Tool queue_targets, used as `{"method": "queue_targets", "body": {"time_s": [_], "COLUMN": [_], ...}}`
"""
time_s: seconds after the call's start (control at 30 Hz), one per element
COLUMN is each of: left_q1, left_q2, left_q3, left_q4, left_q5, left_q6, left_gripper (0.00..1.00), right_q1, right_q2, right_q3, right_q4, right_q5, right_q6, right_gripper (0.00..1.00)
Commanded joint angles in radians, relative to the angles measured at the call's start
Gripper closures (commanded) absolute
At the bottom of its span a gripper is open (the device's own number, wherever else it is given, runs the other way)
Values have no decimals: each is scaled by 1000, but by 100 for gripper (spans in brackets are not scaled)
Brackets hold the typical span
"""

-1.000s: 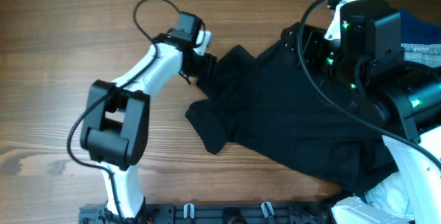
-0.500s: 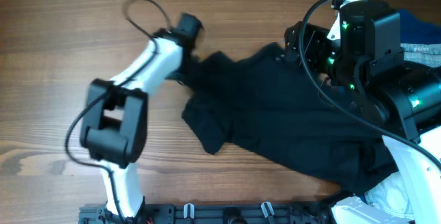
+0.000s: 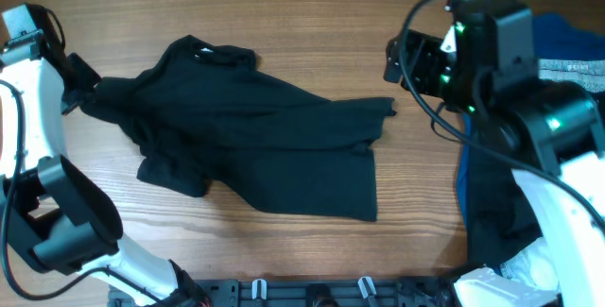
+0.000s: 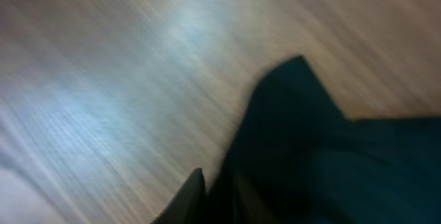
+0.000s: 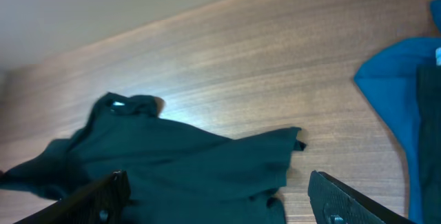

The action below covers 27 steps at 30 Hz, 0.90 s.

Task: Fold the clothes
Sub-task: 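Grasp the shirt's top corners with both grippers and stretch it flat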

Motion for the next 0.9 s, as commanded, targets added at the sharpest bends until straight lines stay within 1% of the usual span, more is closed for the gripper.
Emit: {"method": "queue_targets", "body": {"time_s": [0.0, 0.13, 0.17, 0.23, 0.27, 0.3, 0.4, 0.5, 0.53, 0.63, 0.67, 0.73, 0.77, 0.8, 0.87], "left_q1": [-51, -159, -181, -253, -298, -340, -416, -459, -468, -481, -481, -479, -478, -477, -476], "left_q2": [-92, -102, -102, -97, -86, -67, 14, 125, 161, 251, 266, 303, 319, 335, 360], "left_q3": [2, 2, 2, 2, 2, 2, 2, 2, 2, 2, 2, 2, 2, 2, 2], "left_q4": [10, 10, 11, 49, 84, 116, 196, 275, 290, 311, 320, 346, 357, 371, 396], "left_q5": [247, 259, 264, 270, 270, 270, 266, 267, 266, 266, 266, 266, 265, 261, 230], "left_q6": [130, 185, 199, 230, 263, 294, 309, 309, 309, 309, 309, 308, 308, 308, 308], "left_gripper": [67, 55, 54, 56, 56, 53, 51, 51, 55, 71, 73, 89, 93, 96, 96], "right_q1": [-5, -58, -74, -118, -133, -145, -154, -154, -154, -154, -154, -154, -154, -154, -154], "right_q2": [127, 308, 349, 458, 499, 535, 564, 554, 554, 554, 554, 554, 554, 554, 554], "right_q3": [9, 9, 9, 9, 9, 9, 9, 9, 9, 9, 9, 9, 9, 9, 9], "right_q4": [0, -7, -11, -35, -40, -47, -50, -53, -58, -72, -72, -72, -72, -72, -72], "right_q5": [27, 13, -7, -80, -121, -147, -159, -159, -159, -159, -159, -159, -159, -159, -159], "right_q6": [2, 3, 0, -14, -31, -42, -89, -106, -105, -105, -105, -105, -104, -105, -104], "right_gripper": [11, 11, 11, 12, 16, 18, 19, 18, 18, 17, 16, 16, 15, 14, 14]}}
